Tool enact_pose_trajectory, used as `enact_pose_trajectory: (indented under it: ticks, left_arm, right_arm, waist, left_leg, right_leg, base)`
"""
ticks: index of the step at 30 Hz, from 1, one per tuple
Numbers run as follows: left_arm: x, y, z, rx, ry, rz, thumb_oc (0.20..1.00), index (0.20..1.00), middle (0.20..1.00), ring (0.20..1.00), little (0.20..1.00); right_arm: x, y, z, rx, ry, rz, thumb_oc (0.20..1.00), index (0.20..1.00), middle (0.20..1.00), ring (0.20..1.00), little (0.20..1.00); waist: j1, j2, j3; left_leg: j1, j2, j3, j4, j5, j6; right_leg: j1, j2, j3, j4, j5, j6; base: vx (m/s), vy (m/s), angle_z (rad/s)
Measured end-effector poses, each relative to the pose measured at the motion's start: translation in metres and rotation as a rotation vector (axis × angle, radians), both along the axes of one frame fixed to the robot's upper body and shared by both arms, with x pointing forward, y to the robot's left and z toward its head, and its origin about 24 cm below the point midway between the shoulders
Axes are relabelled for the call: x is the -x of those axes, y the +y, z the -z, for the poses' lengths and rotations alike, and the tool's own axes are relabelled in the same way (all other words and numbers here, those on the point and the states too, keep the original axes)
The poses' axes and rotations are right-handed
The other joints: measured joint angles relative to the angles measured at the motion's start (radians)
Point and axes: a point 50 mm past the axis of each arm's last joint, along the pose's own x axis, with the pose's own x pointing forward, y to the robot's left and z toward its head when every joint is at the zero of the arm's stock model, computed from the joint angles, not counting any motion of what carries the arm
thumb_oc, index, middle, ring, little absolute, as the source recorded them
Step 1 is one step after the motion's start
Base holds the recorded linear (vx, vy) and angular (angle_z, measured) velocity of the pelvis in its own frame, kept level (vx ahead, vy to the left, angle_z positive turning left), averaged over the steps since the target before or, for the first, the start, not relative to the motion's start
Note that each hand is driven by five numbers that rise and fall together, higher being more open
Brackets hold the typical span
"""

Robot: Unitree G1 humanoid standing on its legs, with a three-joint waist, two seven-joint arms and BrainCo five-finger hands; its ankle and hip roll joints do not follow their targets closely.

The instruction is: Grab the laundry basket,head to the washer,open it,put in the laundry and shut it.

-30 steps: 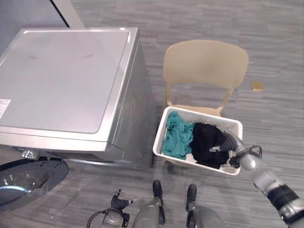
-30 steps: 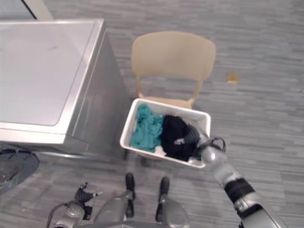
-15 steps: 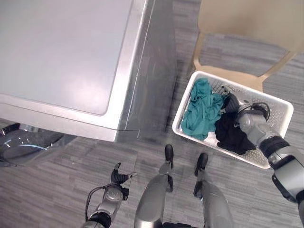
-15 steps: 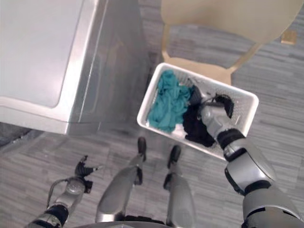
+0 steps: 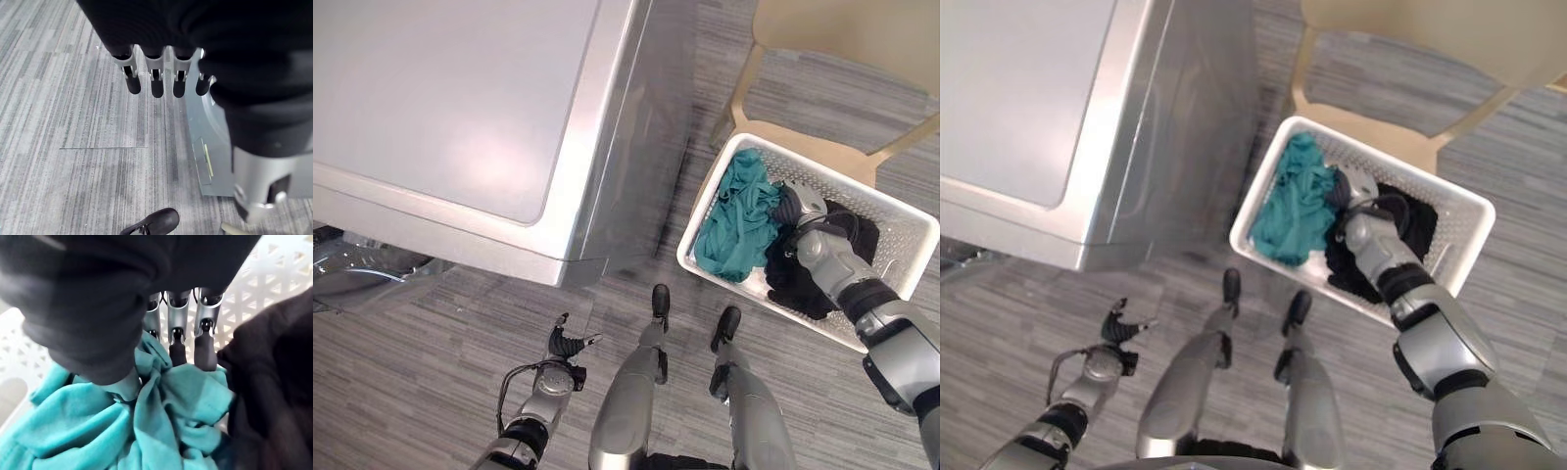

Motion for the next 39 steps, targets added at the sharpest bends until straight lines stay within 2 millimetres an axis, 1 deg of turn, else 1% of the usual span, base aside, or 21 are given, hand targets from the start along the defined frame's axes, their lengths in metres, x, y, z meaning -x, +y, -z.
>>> enact_pose_trajectory:
  ticks: [2, 3, 5, 6, 8, 10, 13, 14, 17, 21, 24, 25, 27, 29, 31, 32, 35, 36, 37, 38, 39]
  left_arm:
    - [0.001, 0.000, -0.001, 0.008, -0.001, -0.006, 1.000, 1.000, 1.000, 1.000, 1.000]
    - [0.011, 0.005, 0.004, 0.010, 0.022, -0.026, 1.000, 1.000, 1.000, 1.000, 1.000]
    - [0.020, 0.010, 0.010, 0.015, 0.060, -0.051, 1.000, 1.000, 1.000, 1.000, 1.000]
    - [0.021, 0.011, 0.011, 0.014, 0.068, -0.052, 1.000, 1.000, 1.000, 1.000, 1.000]
    - [0.021, 0.011, 0.011, 0.025, 0.072, -0.048, 1.000, 1.000, 1.000, 1.000, 1.000]
    - [0.034, 0.018, 0.017, 0.031, 0.109, -0.083, 1.000, 1.000, 1.000, 1.000, 1.000]
    - [0.076, 0.033, 0.035, 0.034, 0.214, -0.173, 1.000, 1.000, 1.000, 1.000, 1.000]
    - [0.082, 0.033, 0.036, 0.035, 0.227, -0.175, 1.000, 1.000, 1.000, 1.000, 1.000]
    - [0.087, 0.027, 0.034, 0.066, 0.204, -0.165, 1.000, 1.000, 1.000, 1.000, 1.000]
    - [0.077, 0.019, 0.027, 0.105, 0.157, -0.137, 1.000, 1.000, 1.000, 1.000, 1.000]
    - [0.070, 0.016, 0.023, 0.110, 0.130, -0.119, 1.000, 1.000, 1.000, 1.000, 1.000]
    - [0.048, 0.009, 0.006, 0.124, 0.036, -0.075, 1.000, 1.000, 1.000, 1.000, 1.000]
    - [0.037, 0.006, -0.007, 0.142, -0.036, -0.054, 1.000, 1.000, 1.000, 1.000, 1.000]
    - [0.033, 0.005, -0.016, 0.132, -0.070, -0.015, 1.000, 1.000, 1.000, 1.000, 1.000]
    - [0.034, 0.005, -0.027, 0.129, -0.117, 0.016, 1.000, 1.000, 1.000, 1.000, 1.000]
    - [0.035, 0.002, -0.027, 0.137, -0.121, 0.024, 1.000, 1.000, 1.000, 1.000, 1.000]
    - [0.038, -0.007, -0.031, 0.155, -0.144, 0.065, 1.000, 1.000, 1.000, 1.000, 1.000]
    - [0.034, -0.013, -0.033, 0.164, -0.159, 0.089, 1.000, 1.000, 1.000, 1.000, 1.000]
    - [0.028, -0.020, -0.037, 0.174, -0.170, 0.129, 1.000, 1.000, 1.000, 1.000, 1.000]
    - [0.022, -0.025, -0.041, 0.181, -0.187, 0.160, 1.000, 1.000, 1.000, 1.000, 1.000]
    - [0.020, -0.026, -0.043, 0.182, -0.193, 0.167, 1.000, 1.000, 1.000, 1.000, 1.000]
  right_arm:
    - [0.015, 0.003, 0.000, -0.195, -0.062, -0.039, 0.200, 0.200, 0.200, 0.200, 0.200]
    - [0.027, 0.003, 0.019, -0.393, -0.058, -0.027, 0.200, 0.200, 0.200, 0.200, 0.200]
    - [0.040, 0.007, 0.045, -0.607, -0.006, 0.002, 0.200, 0.200, 0.200, 0.200, 0.200]
    - [0.041, 0.009, 0.050, -0.638, 0.014, 0.001, 0.200, 0.200, 0.200, 0.200, 0.200]
    - [0.053, 0.010, 0.058, -0.751, 0.013, -0.007, 0.200, 0.200, 0.200, 0.200, 0.200]
    - [0.067, 0.016, 0.076, -0.802, 0.075, -0.035, 0.200, 0.200, 0.200, 0.200, 0.200]
    - [0.107, 0.016, 0.103, -0.957, 0.151, -0.037, 0.200, 0.200, 0.200, 0.200, 0.200]
    - [0.109, 0.015, 0.104, -1.000, 0.155, -0.040, 0.200, 0.200, 0.200, 0.200, 0.200]
    - [0.114, 0.021, 0.100, -1.209, 0.125, -0.069, 0.200, 0.200, 0.200, 0.200, 0.200]
    - [0.113, 0.042, 0.080, -1.397, 0.078, -0.206, 0.200, 0.200, 0.200, 0.200, 0.200]
    - [0.114, 0.049, 0.070, -1.441, 0.046, -0.278, 0.200, 0.200, 0.200, 0.200, 0.200]
    - [0.118, 0.045, 0.065, -1.464, 0.014, -0.291, 0.200, 0.200, 0.200, 0.200, 0.200]
    - [0.119, 0.042, 0.062, -1.471, -0.001, -0.296, 0.200, 0.200, 0.200, 0.200, 0.200]
    - [0.117, 0.044, 0.055, -1.482, -0.029, -0.325, 0.200, 0.200, 0.200, 0.200, 0.200]
    - [0.116, 0.053, 0.039, -1.487, -0.060, -0.412, 0.200, 0.200, 0.200, 0.200, 0.200]
    - [0.113, 0.056, 0.035, -1.512, -0.068, -0.440, 0.200, 0.200, 0.200, 0.200, 0.200]
    - [0.114, 0.063, 0.030, -1.557, -0.067, -0.488, 0.200, 0.200, 0.200, 0.200, 0.200]
    - [0.114, 0.062, 0.027, -1.552, -0.080, -0.498, 0.200, 0.200, 0.200, 0.200, 0.200]
    - [0.114, 0.063, 0.023, -1.536, -0.083, -0.518, 0.200, 0.200, 0.200, 0.200, 0.200]
    - [0.115, 0.064, 0.020, -1.524, -0.082, -0.535, 0.200, 0.200, 0.200, 0.200, 0.200]
    - [0.116, 0.064, 0.019, -1.520, -0.080, -0.541, 0.200, 0.200, 0.200, 0.200, 0.200]
  waist:
    - [-0.002, -0.020, -0.004]
    - [-0.002, -0.059, -0.037]
    - [-0.016, -0.098, -0.075]
    - [-0.024, -0.105, -0.081]
    - [-0.029, -0.108, -0.085]
    - [-0.045, -0.100, -0.134]
    - [-0.058, -0.085, -0.242]
    - [-0.069, -0.084, -0.261]
    - [-0.082, -0.081, -0.269]
    - [-0.092, -0.086, -0.272]
    - [-0.106, -0.091, -0.274]
    - [-0.114, -0.067, -0.262]
    - [-0.085, -0.073, -0.266]
    - [-0.059, -0.076, -0.275]
    - [-0.027, -0.080, -0.278]
    - [-0.010, -0.051, -0.280]
    - [0.002, -0.007, -0.297]
    - [0.006, 0.000, -0.295]
    - [0.005, -0.002, -0.291]
    - [-0.001, -0.023, -0.280]
    - [-0.006, -0.031, -0.276]
  left_leg:
    - [0.041, 0.002, 0.002, -0.001, 0.000, -0.002]
    - [0.068, 0.003, 0.010, -0.009, -0.007, -0.011]
    - [0.088, 0.003, 0.012, -0.013, -0.010, -0.014]
    - [0.098, 0.002, 0.013, -0.017, -0.010, -0.014]
    - [0.131, -0.001, 0.016, -0.032, -0.019, -0.026]
    - [0.161, -0.005, 0.017, -0.051, -0.021, -0.027]
    - [0.246, -0.014, 0.028, -0.058, -0.060, -0.024]
    - [0.249, -0.016, 0.039, -0.057, -0.065, -0.021]
    - [0.300, -0.019, 0.051, -0.053, -0.066, -0.012]
    - [0.320, -0.011, 0.107, -0.053, -0.071, -0.012]
    - [0.313, -0.001, 0.123, -0.053, -0.070, -0.009]
    - [0.270, 0.024, 0.077, -0.033, -0.045, 0.028]
    - [0.255, 0.023, 0.028, -0.016, -0.022, 0.019]
    - [0.240, 0.025, 0.003, -0.011, -0.023, 0.014]
    - [0.210, 0.027, -0.022, -0.015, 0.001, -0.017]
    - [0.199, 0.055, -0.033, -0.022, 0.017, -0.035]
    - [0.136, 0.109, -0.106, -0.024, 0.044, -0.088]
    - [0.113, 0.126, -0.112, -0.026, 0.027, -0.106]
    - [0.080, 0.129, -0.105, -0.042, -0.062, -0.133]
    - [0.069, 0.110, -0.075, -0.039, -0.095, -0.127]
    - [0.068, 0.102, -0.069, -0.030, -0.090, -0.121]
  right_leg:
    - [0.041, 0.002, 0.001, -0.002, 0.000, 0.000]
    - [0.066, 0.004, 0.009, -0.014, -0.002, 0.002]
    - [0.090, 0.006, 0.013, -0.028, 0.000, 0.002]
    - [0.098, 0.005, 0.014, -0.031, 0.000, 0.003]
    - [0.134, 0.005, 0.019, -0.050, 0.001, 0.008]
    - [0.162, 0.004, 0.022, -0.069, 0.002, 0.013]
    - [0.260, -0.003, 0.026, -0.108, 0.006, 0.015]
    - [0.262, -0.004, 0.032, -0.114, 0.005, 0.016]
    - [0.304, -0.004, 0.048, -0.119, 0.006, 0.017]
    - [0.290, -0.001, 0.106, -0.101, 0.013, 0.025]
    - [0.249, 0.000, 0.113, -0.041, 0.007, 0.033]
    - [0.183, 0.015, 0.178, 0.147, -0.093, 0.035]
    - [0.191, 0.000, 0.203, 0.268, -0.168, 0.064]
    - [0.217, -0.003, 0.220, 0.277, -0.217, 0.061]
    - [0.241, 0.008, 0.223, 0.193, -0.261, 0.027]
    - [0.246, 0.043, 0.217, 0.156, -0.250, 0.032]
    - [0.236, 0.134, 0.192, 0.127, -0.214, -0.020]
    - [0.213, 0.149, 0.166, 0.138, -0.207, -0.047]
    - [0.184, 0.133, 0.109, 0.144, -0.179, -0.091]
    - [0.173, 0.098, 0.075, 0.126, -0.169, -0.103]
    - [0.171, 0.087, 0.074, 0.123, -0.167, -0.102]
  base:
    - [0.03, 0.002, -0.04]
    - [0.05, 0.008, -0.16]
    - [0.07, 0.014, -0.07]
    - [0.06, 0.017, -0.01]
    - [0.06, 0.016, -0.05]
    - [0.13, 0.049, -0.01]
    - [0.12, 0.071, -0.08]
    - [0.13, 0.107, -0.14]
    - [0.03, 0.078, -0.18]
    - [-0.08, 0.044, -0.43]
    - [-0.34, -0.142, -0.05]
    - [-0.13, -0.159, 0.80]
    - [-0.12, -0.181, 0.83]
    - [-0.17, -0.248, 0.46]
    - [-0.22, -0.262, 0.29]
    - [-0.26, -0.276, 0.13]
    - [-0.31, -0.161, 0.50]
    - [-0.31, -0.070, 1.03]
    - [-0.28, -0.039, 1.13]
    - [-0.23, -0.024, 0.98]
    - [-0.20, -0.008, 0.81]
